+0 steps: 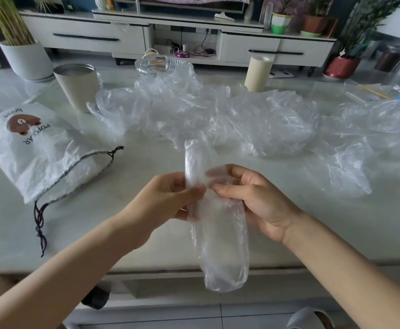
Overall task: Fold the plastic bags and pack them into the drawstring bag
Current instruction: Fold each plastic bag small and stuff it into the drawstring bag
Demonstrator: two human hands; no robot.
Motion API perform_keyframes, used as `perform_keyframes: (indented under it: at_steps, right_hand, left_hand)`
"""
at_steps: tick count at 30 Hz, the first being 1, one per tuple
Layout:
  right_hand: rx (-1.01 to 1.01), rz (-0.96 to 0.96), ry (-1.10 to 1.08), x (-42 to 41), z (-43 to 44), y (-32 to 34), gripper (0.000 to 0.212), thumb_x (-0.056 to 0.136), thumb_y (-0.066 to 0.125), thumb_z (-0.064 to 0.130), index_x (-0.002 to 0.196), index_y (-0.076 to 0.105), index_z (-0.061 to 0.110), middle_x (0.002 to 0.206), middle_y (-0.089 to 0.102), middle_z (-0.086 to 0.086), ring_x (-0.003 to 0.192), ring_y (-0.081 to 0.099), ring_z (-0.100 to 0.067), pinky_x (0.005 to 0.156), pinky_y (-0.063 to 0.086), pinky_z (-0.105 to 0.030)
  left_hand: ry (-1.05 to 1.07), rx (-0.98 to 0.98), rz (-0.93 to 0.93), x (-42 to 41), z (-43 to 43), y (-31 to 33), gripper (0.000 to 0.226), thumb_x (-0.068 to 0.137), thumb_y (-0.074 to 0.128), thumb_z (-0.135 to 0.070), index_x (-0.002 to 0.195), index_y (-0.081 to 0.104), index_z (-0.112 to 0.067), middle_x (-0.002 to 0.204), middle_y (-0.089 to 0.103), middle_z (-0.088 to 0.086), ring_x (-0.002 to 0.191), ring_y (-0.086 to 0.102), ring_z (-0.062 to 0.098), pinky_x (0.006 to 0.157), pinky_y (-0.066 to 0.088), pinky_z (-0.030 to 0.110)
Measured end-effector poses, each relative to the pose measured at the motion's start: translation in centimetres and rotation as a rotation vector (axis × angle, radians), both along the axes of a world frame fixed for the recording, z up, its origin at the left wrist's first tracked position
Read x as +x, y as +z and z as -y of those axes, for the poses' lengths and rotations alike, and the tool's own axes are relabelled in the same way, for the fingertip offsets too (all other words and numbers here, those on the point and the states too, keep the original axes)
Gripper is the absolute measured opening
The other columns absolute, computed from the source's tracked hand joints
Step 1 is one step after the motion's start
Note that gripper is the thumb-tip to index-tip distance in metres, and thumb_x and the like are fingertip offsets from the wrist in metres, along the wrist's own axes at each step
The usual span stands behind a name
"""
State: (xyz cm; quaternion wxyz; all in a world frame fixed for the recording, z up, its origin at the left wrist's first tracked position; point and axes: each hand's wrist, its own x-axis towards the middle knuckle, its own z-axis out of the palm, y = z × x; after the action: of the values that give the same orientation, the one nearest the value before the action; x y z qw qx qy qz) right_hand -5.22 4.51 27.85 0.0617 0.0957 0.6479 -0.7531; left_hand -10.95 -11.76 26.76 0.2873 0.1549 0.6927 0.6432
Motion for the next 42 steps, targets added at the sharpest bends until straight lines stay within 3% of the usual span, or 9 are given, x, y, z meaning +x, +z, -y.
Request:
perform_keyframes:
  at_steps: [5, 10, 16, 20, 23, 26, 32, 39, 42]
  right_hand:
    - [0.095, -0.038, -0.081, -0.2, 0.3, -0.6, 0.027, 0.084, 0.046, -0.013, 0.079, 0.069, -0.001, 0.081, 0.055, -0.022, 0.074, 0.047, -0.032, 0.066, 0.039, -0.033]
    - [0.371, -0.293, -0.115, 0.2, 0.7, -0.6, 0.053, 0.081, 0.045, -0.02, 0.058, 0.072, 0.02, 0.083, 0.066, 0.009, 0.08, 0.061, -0.006, 0.068, 0.049, -0.023]
    - [0.394, -0.309, -0.09, 0.8, -0.1, 0.0, 0.039, 0.082, 0.048, -0.016, 0.08, 0.071, 0.016, 0.091, 0.068, -0.005, 0.071, 0.06, -0.006, 0.06, 0.044, -0.011]
    - [1.143, -0.608, 0.045, 2.2, -1.3, -0.2, 0.066, 0.073, 0.063, 0.003, 0.131, 0.042, 0.025, 0.135, 0.038, 0.004, 0.125, 0.038, -0.005, 0.103, 0.029, -0.016]
    - [1.423, -0.822, 0.147, 3.7, 0.5, -1.6, 0.066, 0.072, 0.068, 0.007, 0.132, 0.041, 0.016, 0.136, 0.036, -0.004, 0.128, 0.033, -0.018, 0.109, 0.022, -0.024]
    - [1.257, -0.944, 0.125, 4.1, 2.0, -2.1, 0.021, 0.078, 0.057, 0.006, 0.097, 0.066, 0.01, 0.1, 0.06, -0.001, 0.095, 0.052, -0.015, 0.087, 0.037, -0.023]
    - [0.48, -0.413, 0.089, 3.8, 1.3, -0.3, 0.007, 0.085, 0.066, 0.009, 0.079, 0.069, 0.011, 0.075, 0.069, 0.014, 0.074, 0.062, 0.002, 0.074, 0.047, -0.014]
    - [0.594, -0.135, -0.083, 3.0, 0.7, -1.5, 0.012, 0.082, 0.063, 0.019, 0.081, 0.069, 0.009, 0.083, 0.071, -0.013, 0.076, 0.066, -0.019, 0.074, 0.053, -0.044]
    - [0.553, -0.154, -0.089, 3.0, 0.9, -1.4, 0.016, 0.084, 0.06, 0.006, 0.085, 0.071, 0.018, 0.086, 0.074, -0.002, 0.084, 0.069, -0.013, 0.076, 0.055, -0.029]
  left_hand:
    - [0.076, 0.051, 0.163, -0.2, -0.1, 0.6, 0.025, 0.09, 0.04, -0.001, 0.079, 0.063, -0.002, 0.073, 0.061, 0.017, 0.06, 0.059, 0.024, 0.061, 0.056, 0.033]
    - [-0.066, 0.118, 0.407, 0.2, -0.3, 0.8, 0.041, 0.075, 0.055, -0.039, 0.095, 0.064, -0.005, 0.086, 0.066, 0.015, 0.071, 0.063, 0.026, 0.066, 0.055, 0.032]
    - [-0.169, 0.149, 0.472, 1.0, -0.4, 0.9, 0.022, 0.083, 0.049, -0.009, 0.092, 0.068, -0.006, 0.079, 0.071, 0.008, 0.058, 0.067, 0.014, 0.05, 0.051, 0.02]
    - [-0.042, 0.108, 0.41, 0.5, 0.0, 0.7, 0.013, 0.083, 0.056, -0.01, 0.081, 0.066, -0.002, 0.066, 0.068, 0.01, 0.051, 0.064, 0.017, 0.046, 0.049, 0.019]
    - [-0.022, 0.118, 0.341, 0.8, -0.2, 0.2, 0.021, 0.07, 0.062, -0.014, 0.085, 0.065, 0.0, 0.074, 0.067, 0.014, 0.057, 0.064, 0.02, 0.052, 0.053, 0.024]
    - [0.045, 0.089, 0.218, 1.2, -0.6, -0.4, 0.01, 0.08, 0.066, -0.012, 0.08, 0.06, -0.003, 0.065, 0.058, 0.01, 0.053, 0.056, 0.017, 0.049, 0.047, 0.022]
    - [0.115, 0.069, -0.159, 2.0, -1.3, -1.0, 0.032, 0.075, 0.074, -0.022, 0.095, 0.064, 0.003, 0.084, 0.065, 0.028, 0.073, 0.059, 0.025, 0.067, 0.048, 0.038]
    - [-0.106, 0.089, -0.139, 3.3, -1.6, -0.7, 0.062, 0.066, 0.068, -0.047, 0.107, 0.056, -0.002, 0.101, 0.069, 0.012, 0.095, 0.067, 0.018, 0.083, 0.052, 0.029]
    - [-0.1, 0.056, -0.236, 3.8, -1.7, -1.4, 0.052, 0.068, 0.069, -0.038, 0.109, 0.053, -0.01, 0.103, 0.068, 0.006, 0.098, 0.064, 0.014, 0.087, 0.05, 0.032]
